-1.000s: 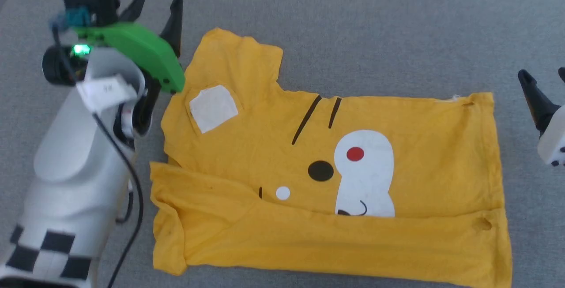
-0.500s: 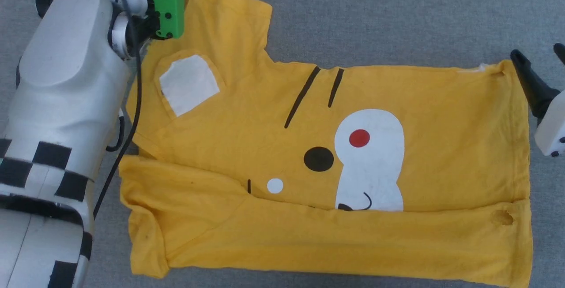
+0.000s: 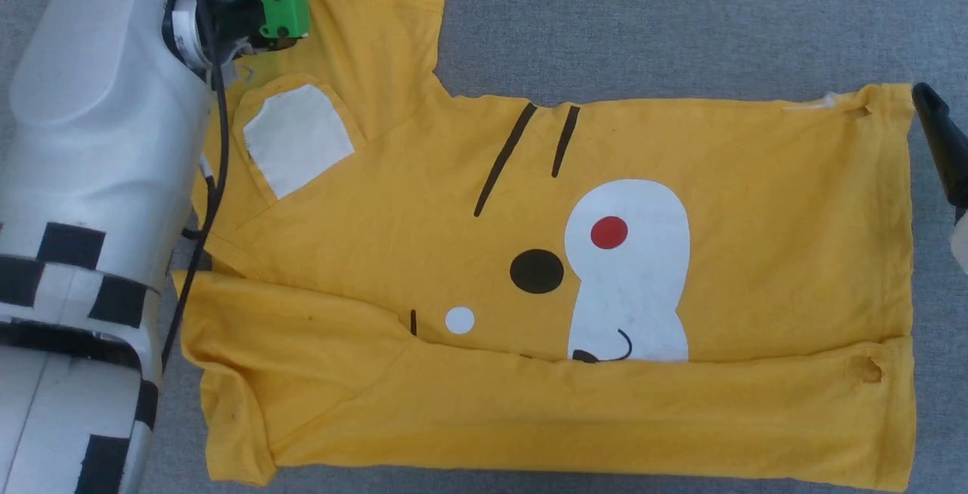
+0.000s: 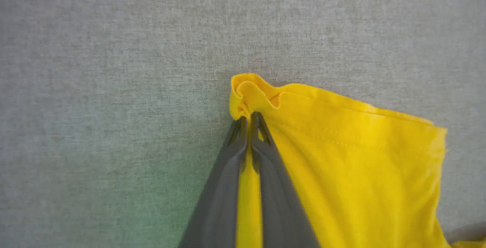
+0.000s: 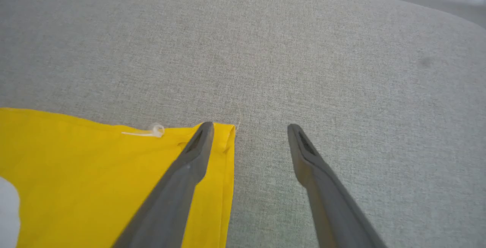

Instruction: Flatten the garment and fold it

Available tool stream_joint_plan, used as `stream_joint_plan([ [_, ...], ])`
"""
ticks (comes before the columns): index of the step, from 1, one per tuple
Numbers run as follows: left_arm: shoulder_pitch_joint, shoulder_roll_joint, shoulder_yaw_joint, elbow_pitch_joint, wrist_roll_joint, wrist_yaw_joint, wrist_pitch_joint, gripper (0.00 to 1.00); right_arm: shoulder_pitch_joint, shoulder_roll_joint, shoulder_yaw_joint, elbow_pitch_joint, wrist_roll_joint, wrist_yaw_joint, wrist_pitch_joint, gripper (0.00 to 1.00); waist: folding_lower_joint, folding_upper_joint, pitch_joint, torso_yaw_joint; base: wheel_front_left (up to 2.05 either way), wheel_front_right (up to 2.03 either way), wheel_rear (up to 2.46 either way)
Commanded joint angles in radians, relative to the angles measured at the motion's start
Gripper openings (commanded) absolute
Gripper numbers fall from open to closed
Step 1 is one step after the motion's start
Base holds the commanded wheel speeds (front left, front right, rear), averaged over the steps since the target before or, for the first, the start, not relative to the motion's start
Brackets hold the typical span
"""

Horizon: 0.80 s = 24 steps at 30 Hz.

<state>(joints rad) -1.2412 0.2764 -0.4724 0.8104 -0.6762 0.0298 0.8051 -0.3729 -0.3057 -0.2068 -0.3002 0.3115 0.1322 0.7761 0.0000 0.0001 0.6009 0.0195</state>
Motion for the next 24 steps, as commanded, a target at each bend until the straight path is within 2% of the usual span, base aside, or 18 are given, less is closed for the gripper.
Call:
stream_joint_plan([
  [1, 0.089, -0.027, -0.008, 0.025, -0.022, -0.011, -0.003, 0.00, 0.012, 0.001, -0.008, -0.009, 0.000, -0.002, 0.005, 1.00, 0.0000, -0.0001, -0.012, 0.011, 0.00, 0.00, 0.00],
  [5, 0.085, -0.036, 0.042, -0.029, -0.072, -0.037, -0.067, 0.00, 0.021, -0.011, -0.015, -0.013, 0.004, -0.002, 0.035, 1.00, 0.0000, -0.0001, -0.038, 0.033, 0.00, 0.00, 0.00],
  [9, 0.083, -0.024, 0.059, -0.087, -0.086, -0.053, -0.096, 0.00, 0.023, -0.048, 0.014, -0.011, 0.001, -0.002, 0.157, 1.00, 0.0000, -0.0001, -0.055, 0.050, 0.00, 0.00, 0.00],
  [16, 0.106, -0.012, 0.067, -0.186, -0.101, -0.045, -0.091, 0.00, -0.051, -0.102, 0.089, 0.012, -0.042, -0.002, 0.383, 1.00, 0.0000, -0.0001, -0.048, 0.078, 0.00, 0.00, 0.00],
  [24, 0.138, 0.002, 0.068, -0.267, -0.106, -0.024, -0.080, 0.00, -0.093, -0.149, 0.160, 0.102, -0.060, -0.002, 0.493, 1.00, 0.0000, -0.0001, -0.025, 0.100, 0.00, 0.00, 0.00],
])
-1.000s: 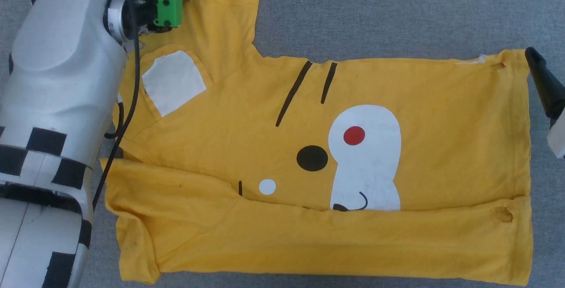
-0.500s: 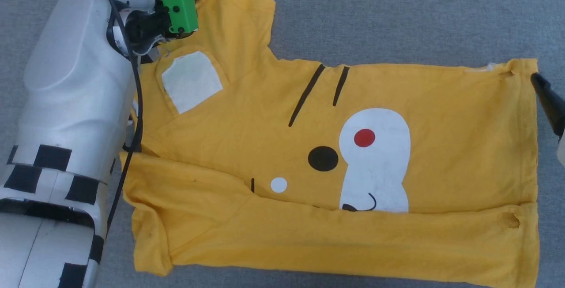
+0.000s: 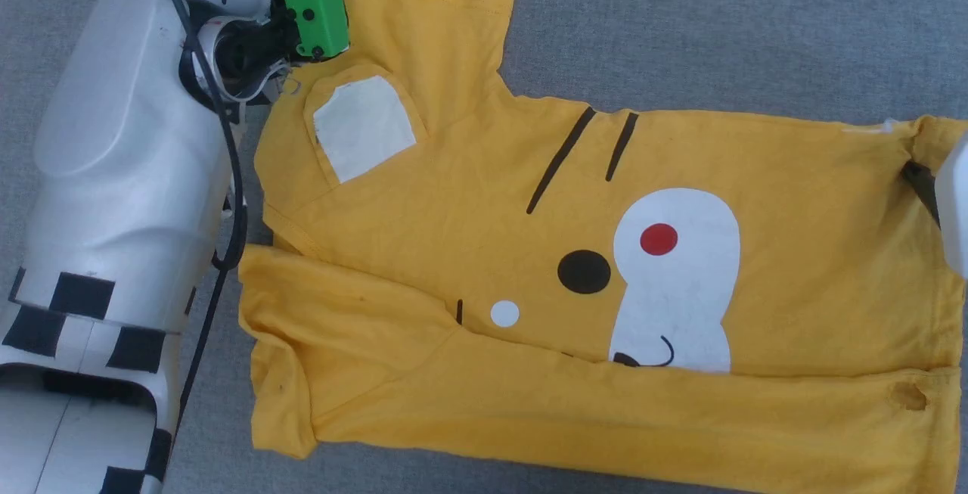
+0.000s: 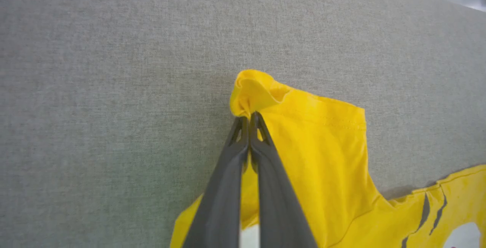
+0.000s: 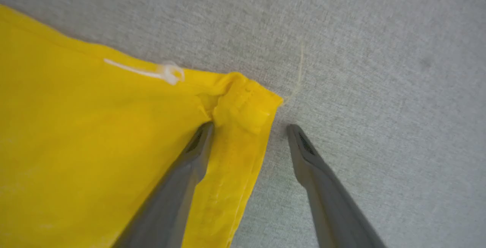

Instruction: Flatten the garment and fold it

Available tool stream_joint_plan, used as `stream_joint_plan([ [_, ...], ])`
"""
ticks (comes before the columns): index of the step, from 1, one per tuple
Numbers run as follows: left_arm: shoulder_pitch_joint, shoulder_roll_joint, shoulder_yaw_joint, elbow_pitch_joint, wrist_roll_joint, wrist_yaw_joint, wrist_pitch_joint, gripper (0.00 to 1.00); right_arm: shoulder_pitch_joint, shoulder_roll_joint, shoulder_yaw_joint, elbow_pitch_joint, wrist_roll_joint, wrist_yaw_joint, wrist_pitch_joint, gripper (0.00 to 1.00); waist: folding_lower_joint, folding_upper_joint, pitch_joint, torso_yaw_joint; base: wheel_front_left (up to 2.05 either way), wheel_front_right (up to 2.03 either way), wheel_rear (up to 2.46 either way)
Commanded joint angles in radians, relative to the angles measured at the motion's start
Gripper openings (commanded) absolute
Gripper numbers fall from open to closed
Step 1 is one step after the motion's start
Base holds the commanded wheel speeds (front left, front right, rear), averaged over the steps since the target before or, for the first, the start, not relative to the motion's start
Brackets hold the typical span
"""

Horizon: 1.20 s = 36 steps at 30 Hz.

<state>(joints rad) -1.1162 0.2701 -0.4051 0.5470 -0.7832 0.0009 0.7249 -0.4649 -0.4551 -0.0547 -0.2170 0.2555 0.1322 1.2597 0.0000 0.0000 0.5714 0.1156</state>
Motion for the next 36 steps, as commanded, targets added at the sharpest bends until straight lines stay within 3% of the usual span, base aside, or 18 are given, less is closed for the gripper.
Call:
stream_joint_plan([
  [1, 0.024, 0.011, 0.005, -0.026, -0.008, 0.009, 0.001, 0.00, -0.004, 0.001, 0.006, 0.044, 0.010, -0.002, 0.020, 0.62, 0.0000, 0.0000, 0.009, 0.006, 0.00, 0.00, 0.00],
  [2, 0.027, 0.013, 0.008, -0.033, -0.010, 0.008, -0.004, 0.00, -0.006, 0.005, 0.002, 0.047, 0.013, -0.002, 0.016, 0.62, 0.0000, 0.0000, 0.009, 0.006, 0.00, 0.00, 0.00],
  [3, 0.031, 0.013, 0.013, -0.039, -0.014, 0.008, -0.010, 0.00, -0.010, 0.008, -0.002, 0.047, 0.013, -0.002, 0.007, 0.00, 0.0000, 0.0000, 0.007, 0.005, 0.00, 0.00, 0.00],
  [14, 0.138, 0.071, 0.076, -0.152, -0.061, -0.021, -0.084, 0.00, -0.014, 0.068, -0.046, 0.082, 0.032, -0.002, -0.184, 0.00, 0.0000, 0.0000, -0.158, -0.026, 0.00, 0.00, 0.00],
  [20, 0.286, 0.103, 0.091, -0.252, -0.089, -0.008, -0.086, 0.00, 0.063, 0.092, -0.057, 0.109, 0.058, -0.002, -0.243, 0.00, 0.0000, 0.0000, -0.286, -0.027, 0.00, 0.00, 0.00],
  [27, 0.508, 0.139, 0.133, -0.376, -0.132, 0.040, -0.102, 0.00, 0.191, 0.128, -0.111, 0.161, 0.068, -0.002, -0.304, 0.00, 0.0000, 0.0000, -0.398, -0.033, 0.00, 0.00, 0.00],
  [36, 0.776, 0.156, 0.214, -0.542, -0.183, 0.123, -0.154, 0.00, 0.306, 0.180, -0.142, 0.202, 0.062, -0.002, -0.369, 0.00, 0.0000, 0.0000, -0.460, -0.051, 0.00, 0.00, 0.00],
])
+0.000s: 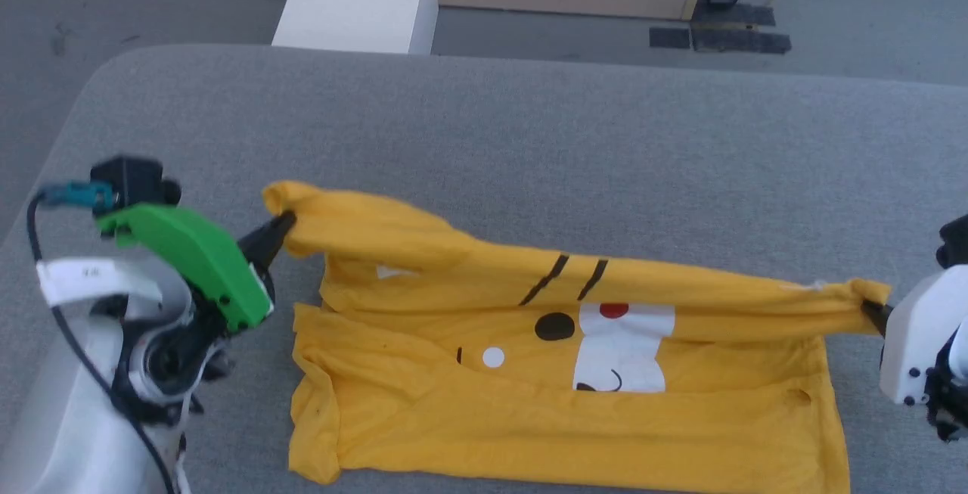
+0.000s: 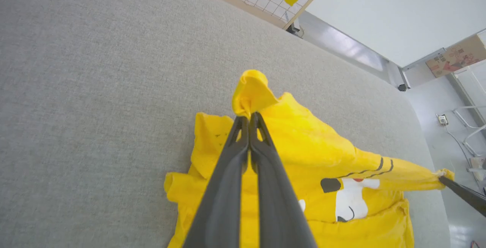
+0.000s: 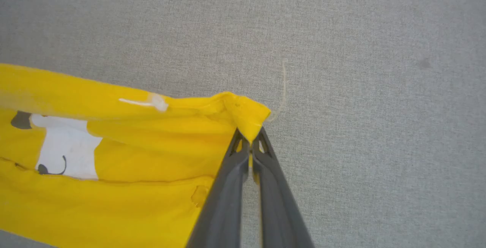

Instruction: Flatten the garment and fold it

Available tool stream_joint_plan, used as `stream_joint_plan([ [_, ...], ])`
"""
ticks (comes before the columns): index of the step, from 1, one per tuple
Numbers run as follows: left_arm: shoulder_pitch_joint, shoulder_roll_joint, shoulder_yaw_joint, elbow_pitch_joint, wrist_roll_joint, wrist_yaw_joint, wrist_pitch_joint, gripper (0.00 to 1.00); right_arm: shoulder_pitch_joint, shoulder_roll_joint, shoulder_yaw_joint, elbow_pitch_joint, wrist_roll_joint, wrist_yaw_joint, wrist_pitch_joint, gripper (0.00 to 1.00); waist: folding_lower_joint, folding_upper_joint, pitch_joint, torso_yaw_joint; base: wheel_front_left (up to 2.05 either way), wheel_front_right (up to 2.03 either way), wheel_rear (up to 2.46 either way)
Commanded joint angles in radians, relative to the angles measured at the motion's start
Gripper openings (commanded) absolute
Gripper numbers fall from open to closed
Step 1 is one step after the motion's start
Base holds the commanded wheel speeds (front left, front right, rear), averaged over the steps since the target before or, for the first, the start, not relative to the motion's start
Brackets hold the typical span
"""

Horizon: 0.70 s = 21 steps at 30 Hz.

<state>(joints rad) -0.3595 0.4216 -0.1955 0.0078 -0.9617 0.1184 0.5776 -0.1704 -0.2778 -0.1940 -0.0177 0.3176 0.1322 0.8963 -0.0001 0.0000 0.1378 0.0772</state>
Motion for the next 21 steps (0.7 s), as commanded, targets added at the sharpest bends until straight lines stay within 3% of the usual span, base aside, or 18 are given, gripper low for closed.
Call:
stream_joint_plan([
  [1, 0.047, 0.006, 0.012, -0.018, -0.006, 0.013, -0.014, 0.00, 0.021, 0.006, -0.003, 0.007, 0.001, -0.002, -0.011, 0.00, 0.0001, 0.0000, -0.032, -0.014, 0.00, 0.00, 0.00],
  [11, 0.317, -0.021, 0.093, -0.098, -0.056, 0.085, -0.082, 0.00, 0.112, 0.038, 0.001, 0.043, 0.018, -0.002, -0.040, 0.00, 0.0001, 0.0000, -0.047, -0.021, 0.00, 0.00, 0.00],
  [21, 0.436, -0.075, 0.086, -0.012, -0.088, 0.119, -0.091, 0.00, 0.177, 0.055, 0.027, 0.090, 0.021, -0.002, -0.054, 0.00, 0.0001, 0.0000, -0.041, -0.020, 0.00, 0.00, 0.00],
])
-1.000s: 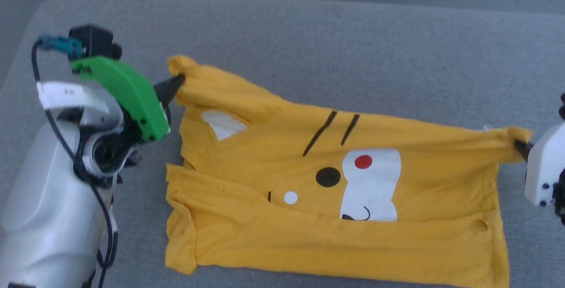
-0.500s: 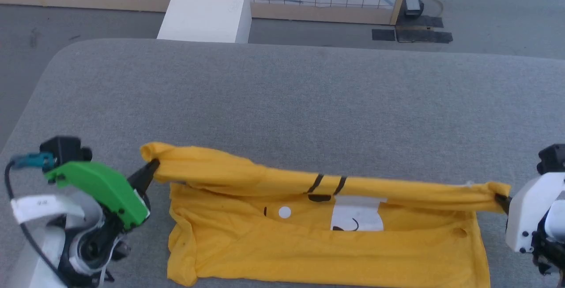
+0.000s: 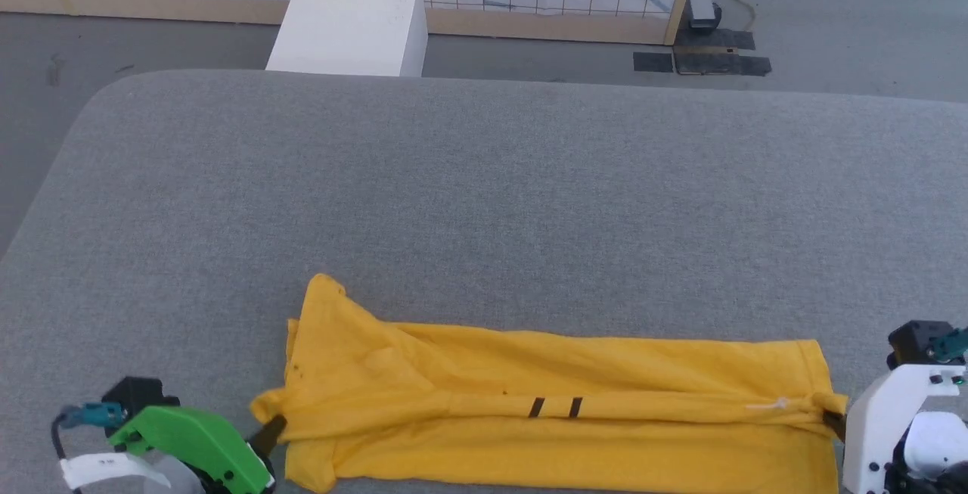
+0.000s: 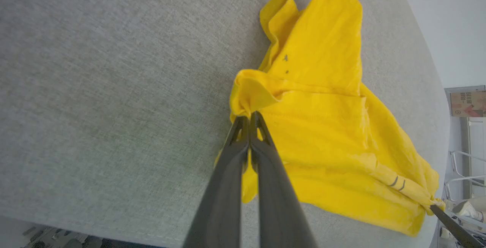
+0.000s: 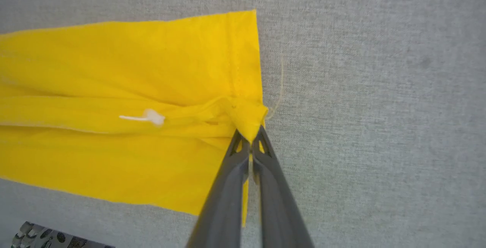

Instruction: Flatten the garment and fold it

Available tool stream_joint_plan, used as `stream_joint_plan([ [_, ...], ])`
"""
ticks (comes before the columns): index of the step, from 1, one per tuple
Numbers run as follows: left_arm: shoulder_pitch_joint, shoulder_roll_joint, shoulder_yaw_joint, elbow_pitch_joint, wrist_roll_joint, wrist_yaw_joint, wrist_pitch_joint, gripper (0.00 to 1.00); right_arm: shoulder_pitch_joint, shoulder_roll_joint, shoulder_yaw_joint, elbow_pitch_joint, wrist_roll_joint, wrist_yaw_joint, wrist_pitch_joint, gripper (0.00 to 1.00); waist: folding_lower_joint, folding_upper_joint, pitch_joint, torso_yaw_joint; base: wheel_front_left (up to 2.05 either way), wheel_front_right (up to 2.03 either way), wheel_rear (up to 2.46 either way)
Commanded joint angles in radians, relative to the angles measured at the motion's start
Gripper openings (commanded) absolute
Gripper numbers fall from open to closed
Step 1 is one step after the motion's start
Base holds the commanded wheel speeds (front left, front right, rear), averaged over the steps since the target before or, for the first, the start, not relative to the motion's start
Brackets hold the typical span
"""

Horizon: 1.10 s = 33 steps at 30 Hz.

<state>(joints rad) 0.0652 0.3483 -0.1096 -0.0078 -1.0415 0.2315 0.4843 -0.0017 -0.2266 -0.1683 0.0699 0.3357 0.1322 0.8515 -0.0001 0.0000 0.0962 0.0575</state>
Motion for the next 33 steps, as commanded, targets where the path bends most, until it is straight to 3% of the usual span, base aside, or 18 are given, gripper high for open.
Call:
stream_joint_plan([
  [1, 0.013, -0.003, -0.006, 0.023, -0.005, 0.014, 0.009, 0.00, 0.010, 0.006, 0.004, 0.008, 0.003, -0.002, -0.014, 0.00, 0.0001, 0.0000, 0.002, 0.000, 0.00, 0.00, 0.00],
  [4, 0.008, 0.000, -0.018, 0.065, 0.005, 0.030, 0.020, 0.00, 0.012, 0.010, 0.012, 0.023, 0.004, -0.002, -0.020, 0.00, 0.0001, 0.0000, 0.001, -0.001, 0.00, 0.00, 0.00],
  [5, 0.003, -0.002, -0.018, 0.081, 0.005, 0.037, 0.023, 0.13, 0.010, 0.010, 0.018, 0.025, 0.008, -0.002, -0.030, 0.40, 0.0001, 0.0000, 0.001, -0.002, 0.00, 0.00, 0.00],
  [6, -0.002, -0.003, -0.017, 0.089, 0.006, 0.039, 0.022, 0.75, 0.010, 0.010, 0.023, 0.026, 0.012, -0.002, -0.033, 1.00, 0.0001, 0.0000, -0.001, -0.002, 0.00, 0.00, 0.00],
  [7, -0.007, -0.001, -0.018, 0.096, 0.010, 0.041, 0.020, 1.00, 0.012, 0.011, 0.025, 0.027, 0.024, -0.002, -0.034, 1.00, 0.0001, 0.0000, -0.005, -0.002, 0.00, 0.00, 0.00],
  [17, -0.060, 0.059, 0.008, 0.023, 0.078, 0.042, -0.043, 1.00, 0.066, -0.010, -0.075, -0.135, 0.172, -0.002, 0.043, 1.00, 0.0001, 0.0000, -0.029, 0.002, 0.00, 0.00, 0.00],
  [20, -0.101, 0.084, 0.026, -0.028, 0.151, 0.005, -0.164, 1.00, 0.059, -0.035, -0.117, -0.178, 0.179, -0.002, 0.072, 1.00, 0.0001, 0.0000, -0.023, 0.001, 0.00, 0.00, 0.00],
  [23, -0.156, 0.108, 0.023, -0.063, 0.267, -0.062, -0.346, 1.00, 0.037, -0.068, -0.126, -0.183, 0.183, -0.002, 0.100, 1.00, 0.0001, 0.0000, -0.006, 0.004, 0.00, 0.00, 0.00],
  [29, -0.228, 0.109, 0.005, -0.054, 0.471, -0.130, -0.693, 1.00, 0.003, -0.167, -0.038, -0.132, 0.196, -0.002, 0.107, 1.00, 0.0001, 0.0000, 0.048, 0.017, 0.00, 0.00, 0.00],
  [33, -0.256, 0.085, -0.009, -0.036, 0.551, -0.152, -0.740, 1.00, -0.007, -0.204, 0.020, -0.084, 0.246, -0.002, 0.091, 1.00, 0.0001, 0.0000, 0.083, 0.034, 0.00, 0.00, 0.00],
])
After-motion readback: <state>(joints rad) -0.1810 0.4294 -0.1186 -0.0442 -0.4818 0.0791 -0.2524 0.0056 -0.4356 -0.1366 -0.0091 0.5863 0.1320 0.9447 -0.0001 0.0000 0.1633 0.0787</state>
